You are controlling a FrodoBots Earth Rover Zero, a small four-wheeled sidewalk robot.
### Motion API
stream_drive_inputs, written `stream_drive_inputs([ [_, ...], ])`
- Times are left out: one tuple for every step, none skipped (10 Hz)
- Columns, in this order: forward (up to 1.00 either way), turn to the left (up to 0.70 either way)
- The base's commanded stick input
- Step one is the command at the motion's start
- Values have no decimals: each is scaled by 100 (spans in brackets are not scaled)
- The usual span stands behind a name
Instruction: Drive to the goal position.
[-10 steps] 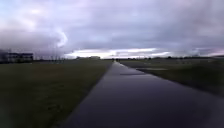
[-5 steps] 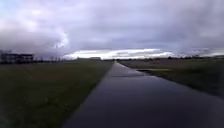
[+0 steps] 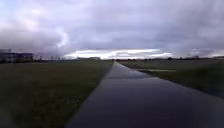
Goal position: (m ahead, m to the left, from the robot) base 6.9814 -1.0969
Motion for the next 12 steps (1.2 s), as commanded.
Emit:
stream_drive_inputs([
  [70, 0],
  [70, 0],
  [70, 0],
  [70, 0],
  [70, -2],
  [70, -20],
  [70, -27],
  [70, -22],
  [70, -4],
  [70, 0],
  [70, 0],
  [70, 0],
])
